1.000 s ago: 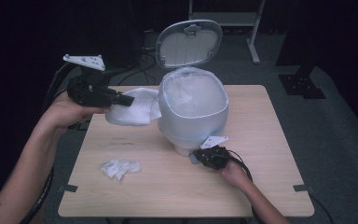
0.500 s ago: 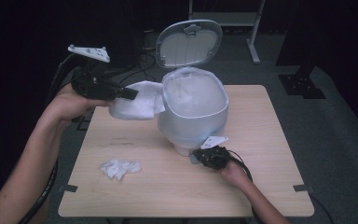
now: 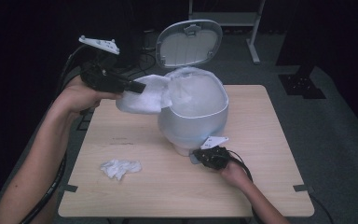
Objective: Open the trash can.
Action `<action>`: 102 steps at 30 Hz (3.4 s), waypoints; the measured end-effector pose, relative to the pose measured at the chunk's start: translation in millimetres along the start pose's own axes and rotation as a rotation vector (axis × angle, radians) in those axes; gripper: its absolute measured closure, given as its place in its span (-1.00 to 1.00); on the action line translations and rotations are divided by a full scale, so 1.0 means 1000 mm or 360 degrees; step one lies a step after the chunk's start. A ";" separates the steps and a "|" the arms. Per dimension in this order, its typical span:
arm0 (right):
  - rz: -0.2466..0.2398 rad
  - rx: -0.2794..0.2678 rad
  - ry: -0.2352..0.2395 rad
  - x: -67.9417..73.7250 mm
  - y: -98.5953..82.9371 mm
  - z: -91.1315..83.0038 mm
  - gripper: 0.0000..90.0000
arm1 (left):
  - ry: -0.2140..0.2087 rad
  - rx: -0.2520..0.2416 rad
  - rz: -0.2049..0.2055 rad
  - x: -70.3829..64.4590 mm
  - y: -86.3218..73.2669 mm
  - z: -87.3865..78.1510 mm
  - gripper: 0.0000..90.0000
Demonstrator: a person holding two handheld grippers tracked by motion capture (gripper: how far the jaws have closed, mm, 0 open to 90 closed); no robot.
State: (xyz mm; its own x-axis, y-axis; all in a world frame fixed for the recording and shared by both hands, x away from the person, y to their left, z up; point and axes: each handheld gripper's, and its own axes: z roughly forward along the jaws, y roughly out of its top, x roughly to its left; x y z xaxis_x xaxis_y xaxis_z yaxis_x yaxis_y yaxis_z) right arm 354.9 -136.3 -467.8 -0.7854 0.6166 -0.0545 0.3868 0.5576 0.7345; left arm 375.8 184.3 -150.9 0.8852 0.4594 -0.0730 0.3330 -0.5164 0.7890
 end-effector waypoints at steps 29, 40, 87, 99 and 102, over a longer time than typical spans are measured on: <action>0.0007 -0.0007 0.0007 0.000 -0.001 0.000 0.77 | -0.0018 0.0034 0.0020 0.000 0.038 0.034 0.91; 0.0009 -0.0007 0.0007 0.000 -0.001 0.000 0.77 | -0.0032 0.0042 0.0025 0.001 0.049 0.050 0.91; 0.0013 -0.0018 0.0013 -0.001 -0.002 0.000 0.77 | -0.0073 0.0120 0.0019 0.010 0.060 0.123 0.87; 0.0011 -0.0021 0.0012 -0.001 -0.002 0.000 0.77 | -0.0090 0.0145 0.0027 0.009 0.062 0.137 0.79; 0.0013 -0.0021 0.0012 -0.001 -0.002 0.000 0.77 | -0.0095 0.0145 0.0017 0.010 0.061 0.140 0.70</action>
State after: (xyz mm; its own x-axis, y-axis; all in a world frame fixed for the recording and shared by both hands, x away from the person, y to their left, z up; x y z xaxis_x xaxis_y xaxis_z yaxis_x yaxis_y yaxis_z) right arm 354.9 -137.7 -469.0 -0.7859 0.6168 -0.0436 0.3866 0.5453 0.7437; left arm 450.5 56.2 -188.4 0.9058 0.4110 -0.1032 0.3492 -0.5861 0.7311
